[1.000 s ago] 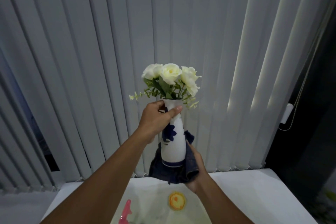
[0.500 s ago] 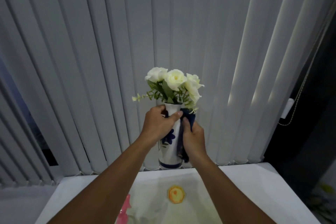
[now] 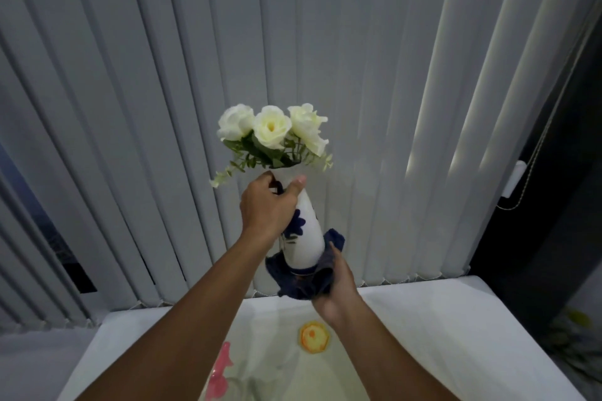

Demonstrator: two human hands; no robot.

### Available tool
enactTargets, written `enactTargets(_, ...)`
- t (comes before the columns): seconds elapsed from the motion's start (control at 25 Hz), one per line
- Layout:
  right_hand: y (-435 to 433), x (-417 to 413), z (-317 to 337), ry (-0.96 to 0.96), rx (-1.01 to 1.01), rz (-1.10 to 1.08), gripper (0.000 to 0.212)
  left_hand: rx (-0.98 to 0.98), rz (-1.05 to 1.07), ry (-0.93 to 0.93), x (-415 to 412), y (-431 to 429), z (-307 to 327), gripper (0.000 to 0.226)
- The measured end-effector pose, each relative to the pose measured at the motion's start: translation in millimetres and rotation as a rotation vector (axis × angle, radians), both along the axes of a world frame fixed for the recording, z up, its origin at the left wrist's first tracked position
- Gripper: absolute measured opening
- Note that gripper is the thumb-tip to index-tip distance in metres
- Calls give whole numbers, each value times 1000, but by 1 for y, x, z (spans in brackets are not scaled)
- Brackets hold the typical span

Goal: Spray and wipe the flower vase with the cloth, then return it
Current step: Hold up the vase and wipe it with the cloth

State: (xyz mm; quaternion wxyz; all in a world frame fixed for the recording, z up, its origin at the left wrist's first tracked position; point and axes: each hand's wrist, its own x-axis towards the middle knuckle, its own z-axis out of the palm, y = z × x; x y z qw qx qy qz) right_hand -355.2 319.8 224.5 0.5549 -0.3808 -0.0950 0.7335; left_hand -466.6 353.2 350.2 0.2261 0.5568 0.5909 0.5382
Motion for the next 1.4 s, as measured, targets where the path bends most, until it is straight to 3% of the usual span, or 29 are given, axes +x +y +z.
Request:
enactTargets(0.08, 11, 9, 6, -136, -30, -10, 43, 40, -11, 37, 2, -2, -7, 43)
enactTargets(0.2, 19, 21, 6, -653, -44, -77, 20, 61, -17, 31, 4, 3, -25, 44)
enactTargets(0.28, 20, 28, -1, -1136, 110, -117, 24, 53, -22, 16, 6, 6, -44, 45)
enactTargets(0.36, 17, 27, -2, -1358, 346, -211, 19, 34, -28, 27, 12, 9, -66, 45)
enactTargets(0.44, 14, 21, -4, -1352, 504, -284, 11, -6, -26, 40, 20, 12, -86, 43)
enactTargets(0.52, 9, 17, -19, -1308, 588, -237, 18, -63, 3, 35, 24, 15, -103, 43)
enactTargets(0.68, -15, 52, -95, -1450, 683, 106, 45, -184, 60, -3, 25, 22, -135, 38)
enactTargets(0.76, -23, 76, -130, -1501, 589, 262, 36, -258, 69, -15, 26, 24, -155, 39)
enactTargets(1.04, -43, 113, -199, -1581, 238, 371, 13, -372, 48, 26, 43, 19, -233, 46)
enactTargets(1.4, -64, 125, -232, -1523, 85, 494, 18, -394, 89, 17, 52, 11, -277, 50)
